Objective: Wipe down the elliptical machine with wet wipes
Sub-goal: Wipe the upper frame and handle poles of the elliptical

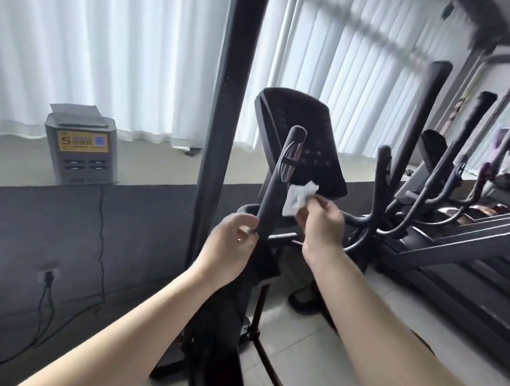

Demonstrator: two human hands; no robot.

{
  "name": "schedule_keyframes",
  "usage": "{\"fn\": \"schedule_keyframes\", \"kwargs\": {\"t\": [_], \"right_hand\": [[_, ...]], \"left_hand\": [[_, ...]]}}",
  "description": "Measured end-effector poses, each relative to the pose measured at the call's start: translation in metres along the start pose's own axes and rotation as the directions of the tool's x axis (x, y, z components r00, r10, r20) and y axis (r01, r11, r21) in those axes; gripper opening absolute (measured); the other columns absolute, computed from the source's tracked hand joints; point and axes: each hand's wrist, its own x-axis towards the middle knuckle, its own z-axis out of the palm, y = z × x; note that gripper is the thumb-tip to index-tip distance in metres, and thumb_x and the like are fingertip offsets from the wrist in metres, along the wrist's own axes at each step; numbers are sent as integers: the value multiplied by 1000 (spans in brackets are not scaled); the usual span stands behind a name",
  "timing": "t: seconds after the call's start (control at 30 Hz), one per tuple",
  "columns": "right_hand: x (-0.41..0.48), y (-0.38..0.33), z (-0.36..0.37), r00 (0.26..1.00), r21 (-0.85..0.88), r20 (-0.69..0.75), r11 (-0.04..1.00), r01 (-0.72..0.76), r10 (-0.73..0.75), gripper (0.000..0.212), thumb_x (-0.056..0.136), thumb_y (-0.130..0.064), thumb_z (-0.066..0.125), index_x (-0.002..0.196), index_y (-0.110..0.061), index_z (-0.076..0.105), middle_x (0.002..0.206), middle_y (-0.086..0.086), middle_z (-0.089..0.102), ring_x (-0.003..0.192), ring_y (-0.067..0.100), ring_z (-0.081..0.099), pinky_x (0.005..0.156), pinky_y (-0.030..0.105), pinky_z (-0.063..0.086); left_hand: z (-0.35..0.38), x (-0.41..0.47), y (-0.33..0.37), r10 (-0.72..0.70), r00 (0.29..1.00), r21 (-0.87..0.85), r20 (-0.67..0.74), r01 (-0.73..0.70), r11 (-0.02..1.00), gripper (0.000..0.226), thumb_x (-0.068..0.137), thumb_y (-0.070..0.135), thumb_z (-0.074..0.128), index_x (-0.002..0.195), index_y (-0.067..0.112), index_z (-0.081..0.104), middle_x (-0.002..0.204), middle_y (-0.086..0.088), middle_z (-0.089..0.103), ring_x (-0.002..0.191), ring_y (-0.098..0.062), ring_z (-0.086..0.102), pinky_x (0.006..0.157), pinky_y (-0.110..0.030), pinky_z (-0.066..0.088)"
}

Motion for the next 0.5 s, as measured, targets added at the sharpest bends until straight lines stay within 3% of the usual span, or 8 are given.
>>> {"fn": "schedule_keyframes", "kwargs": {"t": [0.07, 0.2, 0.27, 0.33, 0.43, 0.5], "right_hand": [[14, -33, 14, 988, -66, 7, 985, 157, -157, 20, 99, -12, 62, 80, -15, 67, 61, -14, 68, 61, -2, 65, 68, 15, 53], [49, -64, 45, 940, -207, 17, 919, 336, -340, 9, 94, -13, 66, 88, -15, 72, 90, 3, 74, 86, 17, 70, 69, 13, 51], [59, -59, 56, 933, -270, 76, 894, 359, -351, 15, 93, -16, 70, 81, -25, 70, 94, 3, 73, 88, 18, 69, 79, 22, 56], [60, -51, 60, 920, -325, 91, 862, 389, -381, 18, 93, -19, 72, 79, -29, 66, 96, 2, 71, 90, 17, 68, 88, 31, 56], [43, -34, 54, 884, -366, 147, 806, 465, -443, 14, 94, -14, 70, 82, -19, 63, 98, 2, 59, 85, 10, 58, 86, 15, 46], [30, -12, 45, 865, -398, 251, 769, 501, -434, 18, 94, -9, 69, 82, -22, 64, 97, -6, 53, 90, 9, 56, 87, 7, 41]], "left_hand": [[0, 13, 22, 35, 996, 27, -76, -33, 999, 22, 96, 23, 62, 115, 34, 67, 104, 16, 66, 85, 5, 62, 71, -11, 45], [3, 46, 56, 67, 983, 45, -171, -60, 997, 27, 99, 22, 59, 124, 30, 62, 105, 16, 64, 92, 4, 60, 72, -11, 42], [8, 60, 62, 41, 981, 36, -189, -35, 999, 31, 100, 23, 58, 130, 29, 60, 104, 16, 64, 93, 2, 61, 75, -15, 47], [13, 72, 61, 8, 983, 45, -185, 1, 999, 37, 100, 26, 59, 136, 28, 59, 110, 12, 66, 99, -7, 64, 88, -28, 54], [19, 79, 58, 1, 991, 42, -133, 4, 999, 33, 99, 23, 61, 132, 26, 63, 110, 12, 70, 103, -11, 66, 90, -26, 51], [21, 79, 56, 12, 994, 38, -111, -8, 999, 19, 96, 18, 62, 108, 27, 72, 93, 11, 74, 90, -12, 70, 80, -28, 54]]}}
